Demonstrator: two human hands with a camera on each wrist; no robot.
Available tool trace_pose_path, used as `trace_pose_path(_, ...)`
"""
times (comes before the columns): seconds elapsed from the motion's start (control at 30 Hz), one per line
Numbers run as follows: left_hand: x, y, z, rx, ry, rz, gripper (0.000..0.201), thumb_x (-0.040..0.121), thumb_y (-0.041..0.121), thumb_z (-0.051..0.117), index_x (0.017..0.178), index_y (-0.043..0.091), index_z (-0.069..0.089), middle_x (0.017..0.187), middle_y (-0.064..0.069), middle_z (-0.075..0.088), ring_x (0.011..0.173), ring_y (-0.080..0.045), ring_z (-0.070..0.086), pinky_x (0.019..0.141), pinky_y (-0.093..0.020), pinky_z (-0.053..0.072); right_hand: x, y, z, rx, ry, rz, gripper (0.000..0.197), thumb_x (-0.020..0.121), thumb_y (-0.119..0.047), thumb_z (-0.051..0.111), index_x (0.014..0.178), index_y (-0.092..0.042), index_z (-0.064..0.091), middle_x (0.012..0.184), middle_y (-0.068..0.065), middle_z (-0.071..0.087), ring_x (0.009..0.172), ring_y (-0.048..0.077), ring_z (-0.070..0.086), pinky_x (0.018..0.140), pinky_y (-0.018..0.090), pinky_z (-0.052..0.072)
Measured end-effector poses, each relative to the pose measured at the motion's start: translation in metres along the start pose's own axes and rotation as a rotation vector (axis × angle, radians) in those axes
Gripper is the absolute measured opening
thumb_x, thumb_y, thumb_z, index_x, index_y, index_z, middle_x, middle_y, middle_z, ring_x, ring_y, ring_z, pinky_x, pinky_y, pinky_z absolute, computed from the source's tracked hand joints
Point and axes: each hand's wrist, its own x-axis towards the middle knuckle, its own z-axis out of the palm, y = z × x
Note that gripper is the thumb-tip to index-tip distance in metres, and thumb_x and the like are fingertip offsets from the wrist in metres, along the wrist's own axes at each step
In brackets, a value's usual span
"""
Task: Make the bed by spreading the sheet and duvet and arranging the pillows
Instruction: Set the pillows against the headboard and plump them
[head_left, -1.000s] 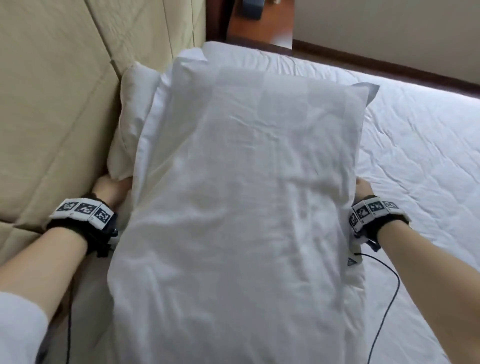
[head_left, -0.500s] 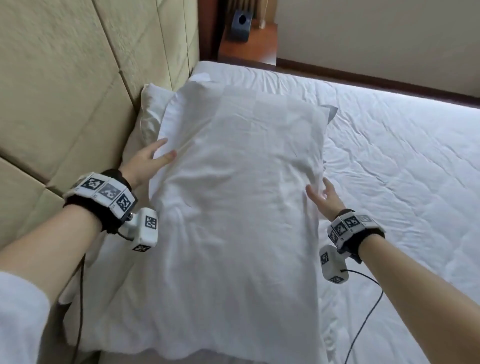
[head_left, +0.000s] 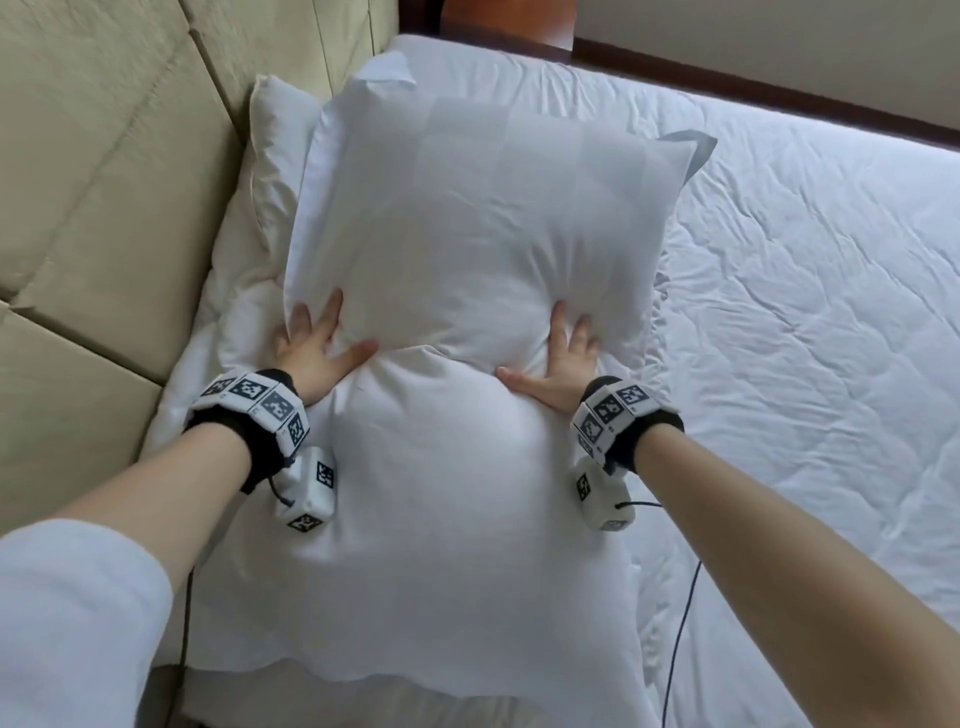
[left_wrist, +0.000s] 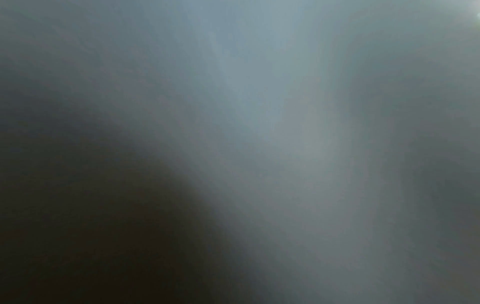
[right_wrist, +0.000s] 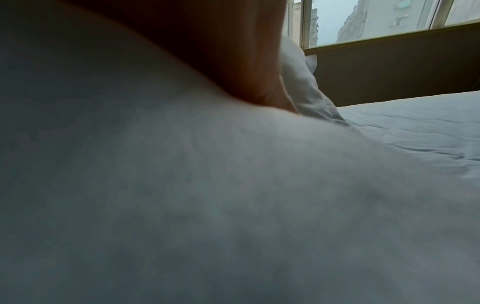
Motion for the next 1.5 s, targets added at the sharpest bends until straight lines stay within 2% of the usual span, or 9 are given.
trace_pose_path(0.13,0.03,-0.012,0.013,0.061,-0.049,-0.013,0.107,0.048,0.092,0.027,0.139,0.054,-0.013,0.157,-0.004,-0.003,0.145,-0.038,0.0,0.118,-0.051,0.008,0.026,0.004,0.01,-0.001,-0.052,0.024,0.119,0.07,-0.068,0.061,0.143,-0.034,-0.027,0.153,0.009,-0.029,0.142,0.04,-0.018,0.116,0.054,0.001)
trace_pose_path(0.53,0.076,-0.011,0.043,0.147,-0.099,-0.081,0.105,0.054,0.082,0.029,0.145,0.044,-0.009,0.157,-0.015,-0.008,0.143,-0.043,-0.001,0.119,-0.044,0.002,0.088,0.013,0.037,-0.063,-0.146,0.078,0.115,0.073,-0.071,0.055,0.143,-0.033,-0.027,0.154,0.012,-0.027,0.142,0.043,-0.015,0.117,0.054,-0.001)
trace_pose_path(0.67,0.063,-0.009,0.032,0.133,-0.085,-0.067,0.116,0.045,0.088,0.026,0.147,0.041,-0.005,0.157,-0.015,0.002,0.144,-0.041,0.007,0.119,-0.044,0.009,0.071,0.011,0.024,-0.064,-0.122,0.062,0.112,0.075,-0.07,0.054,0.145,-0.032,-0.024,0.155,0.013,-0.022,0.143,0.042,-0.008,0.118,0.052,0.002)
trace_pose_path(0.77,0.041,-0.002,0.027,0.136,-0.056,-0.069,0.103,0.065,0.077,0.039,0.15,0.029,0.006,0.153,-0.019,0.017,0.139,-0.043,0.022,0.115,-0.045,0.022,0.05,0.013,0.022,-0.037,-0.069,0.039,0.102,0.079,-0.067,0.052,0.149,-0.028,-0.012,0.158,0.013,-0.009,0.144,0.039,0.003,0.119,0.047,0.008)
trace_pose_path(0.87,0.011,0.003,0.023,0.174,-0.056,-0.003,0.095,0.072,0.072,0.03,0.148,0.016,0.02,0.146,-0.026,0.028,0.132,-0.044,0.03,0.111,-0.047,0.027,0.014,0.018,0.024,0.032,-0.054,0.0,0.087,0.086,-0.061,0.045,0.151,-0.024,-0.001,0.158,0.011,0.002,0.145,0.035,0.002,0.118,0.049,0.007)
trace_pose_path(0.93,-0.011,0.005,0.02,0.169,-0.053,0.022,0.088,0.076,0.069,0.023,0.148,0.02,0.018,0.154,-0.019,0.019,0.137,-0.042,0.023,0.113,-0.052,0.022,-0.011,0.022,0.027,0.036,-0.078,0.033,0.078,0.089,-0.061,0.038,0.15,-0.03,-0.001,0.159,0.004,-0.005,0.146,0.031,-0.005,0.116,0.057,0.002)
trace_pose_path(1.03,-0.051,0.001,0.027,0.078,-0.012,-0.012,0.081,0.086,0.07,0.028,0.148,0.034,-0.01,0.16,0.0,-0.004,0.147,-0.028,0.002,0.115,-0.058,0.009,-0.048,0.029,0.036,0.034,-0.076,0.054,0.073,0.089,-0.065,0.03,0.149,-0.038,-0.004,0.158,-0.005,-0.014,0.146,0.026,-0.012,0.112,0.063,-0.001)
trace_pose_path(1.27,-0.078,-0.025,0.058,0.091,-0.034,-0.007,0.106,0.056,0.09,0.007,0.145,0.038,-0.016,0.156,0.011,-0.021,0.146,-0.02,-0.016,0.116,-0.057,0.003,-0.076,0.036,0.059,0.05,-0.047,0.044,0.092,0.078,-0.076,0.035,0.146,-0.04,-0.015,0.155,-0.006,-0.024,0.142,0.031,-0.025,0.107,0.071,-0.001)
trace_pose_path(1.5,-0.061,-0.027,0.096,0.154,-0.008,-0.067,0.082,0.083,0.074,0.02,0.144,0.038,-0.02,0.153,0.014,-0.027,0.145,-0.018,-0.017,0.111,-0.065,-0.001,-0.047,0.044,0.091,0.028,-0.035,0.061,0.094,0.077,-0.077,0.036,0.143,-0.042,-0.022,0.152,-0.011,-0.031,0.141,0.027,-0.028,0.101,0.076,-0.003)
